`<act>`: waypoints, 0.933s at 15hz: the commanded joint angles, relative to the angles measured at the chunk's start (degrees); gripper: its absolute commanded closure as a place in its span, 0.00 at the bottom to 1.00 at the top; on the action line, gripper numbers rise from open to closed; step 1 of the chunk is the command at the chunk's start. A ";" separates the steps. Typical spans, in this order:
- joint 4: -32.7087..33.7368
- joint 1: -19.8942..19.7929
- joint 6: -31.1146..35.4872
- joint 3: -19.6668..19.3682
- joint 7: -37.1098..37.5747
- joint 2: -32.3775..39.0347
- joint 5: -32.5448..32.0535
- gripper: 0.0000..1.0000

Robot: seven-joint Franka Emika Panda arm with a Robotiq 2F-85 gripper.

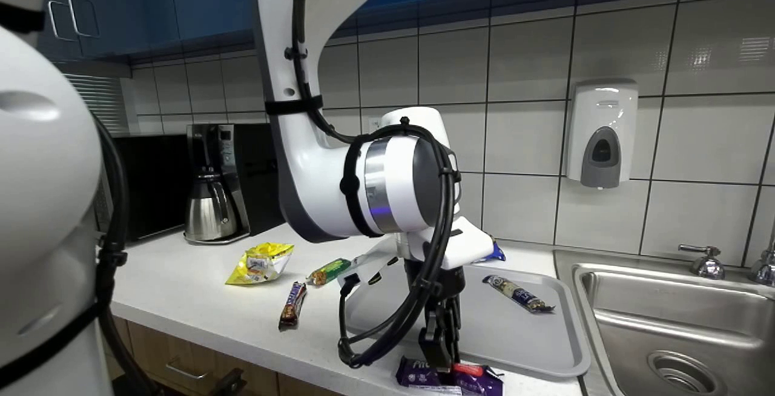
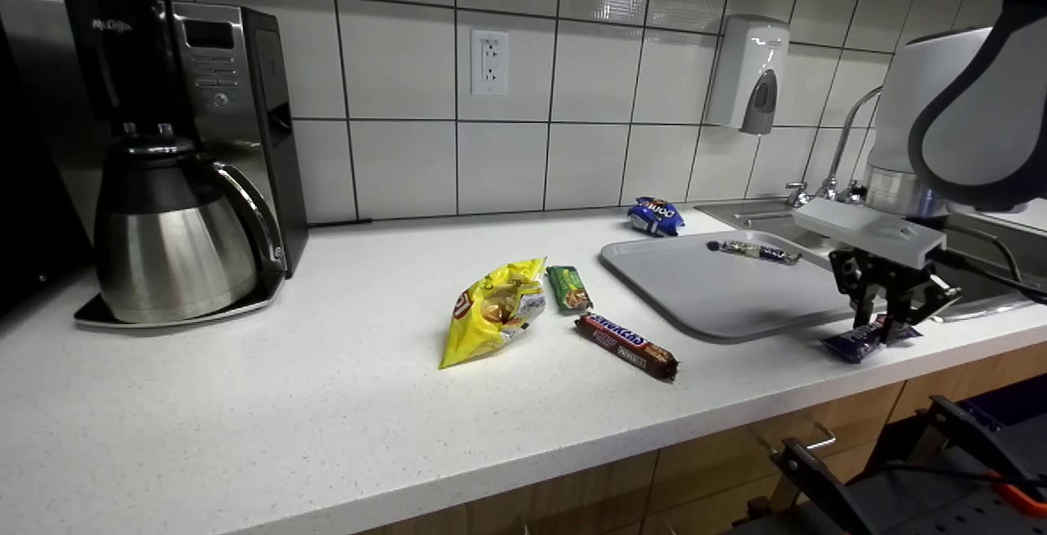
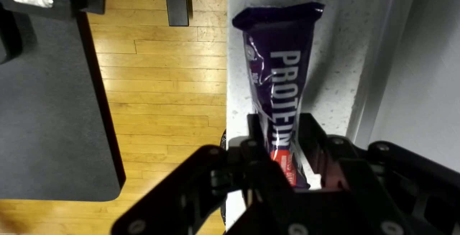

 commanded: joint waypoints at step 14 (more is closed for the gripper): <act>-0.48 2.64 -1.66 -1.09 0.57 -6.18 -4.54 0.00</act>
